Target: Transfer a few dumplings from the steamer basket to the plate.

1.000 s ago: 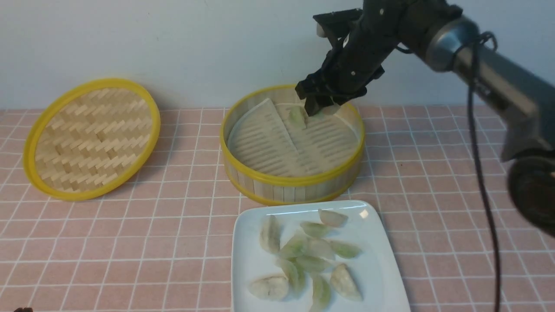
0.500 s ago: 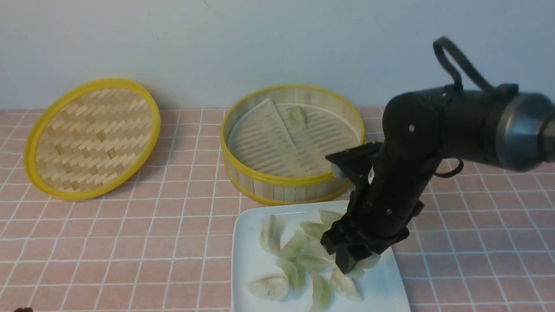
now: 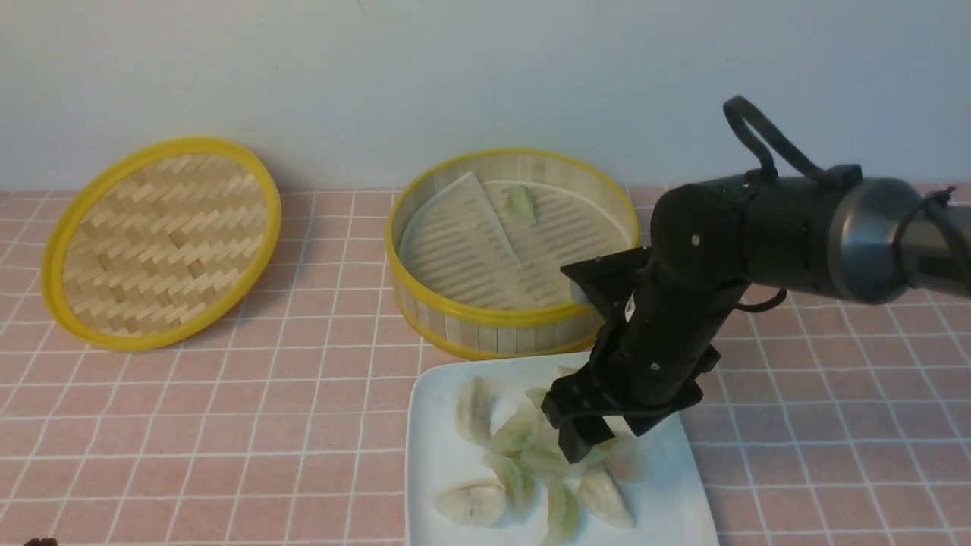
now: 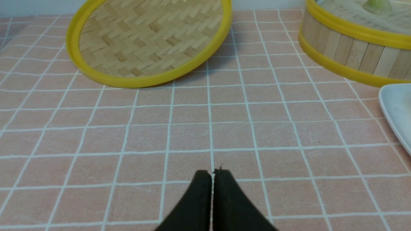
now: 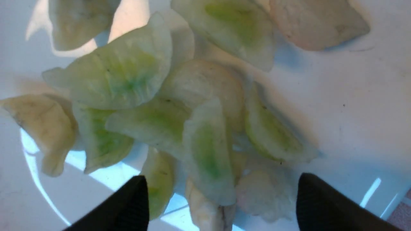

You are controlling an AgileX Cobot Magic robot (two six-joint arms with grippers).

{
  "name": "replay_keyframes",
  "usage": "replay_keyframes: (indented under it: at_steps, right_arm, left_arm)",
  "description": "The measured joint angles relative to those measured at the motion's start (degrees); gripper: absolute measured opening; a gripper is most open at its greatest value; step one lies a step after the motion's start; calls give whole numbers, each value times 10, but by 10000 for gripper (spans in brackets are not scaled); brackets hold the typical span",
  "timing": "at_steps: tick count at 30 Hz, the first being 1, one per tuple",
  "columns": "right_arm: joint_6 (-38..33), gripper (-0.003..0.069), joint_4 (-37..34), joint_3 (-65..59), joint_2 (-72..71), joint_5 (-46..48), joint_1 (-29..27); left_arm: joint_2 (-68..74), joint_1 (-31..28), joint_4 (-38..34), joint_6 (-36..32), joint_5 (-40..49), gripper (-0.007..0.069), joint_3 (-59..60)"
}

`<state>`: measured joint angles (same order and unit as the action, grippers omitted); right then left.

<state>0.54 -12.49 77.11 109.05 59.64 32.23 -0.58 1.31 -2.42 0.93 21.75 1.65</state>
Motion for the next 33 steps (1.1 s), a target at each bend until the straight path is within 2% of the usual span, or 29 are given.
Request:
replay_keyframes:
  at_steps: [4,7,9,12,13,14,18,22,23,29,33]
  right_arm:
    - [0,584,0,62,0,77,0]
    - [1,526,0,96,-9,92,0]
    - [10,446,1,100,-38,96,2]
    - [32,262,4,91,-124,103,6]
    - [35,239,6,89,-144,105,7]
    - [44,159,12,84,-196,107,9]
    - [73,13,49,46,-357,106,10]
    - [87,-10,87,-36,-512,36,10]
    - [88,-13,102,-90,-592,-12,10]
    - [96,-13,125,-306,-863,-233,10]
    - [131,-13,153,-406,-1004,-291,10]
  left_arm:
    - [0,0,0,0,0,-6,0]
    - [0,0,0,0,0,-6,0]
    - [0,0,0,0,0,-6,0]
    - [0,0,0,0,0,-6,0]
    - [0,0,0,0,0,-6,0]
    - [0,0,0,0,0,-6,0]
    - [0,0,0,0,0,-6,0]
    - [0,0,0,0,0,-6,0]
    - [0,0,0,0,0,-6,0]
    - [0,0,0,0,0,-6,0]
    - [0,0,0,0,0,-6,0]
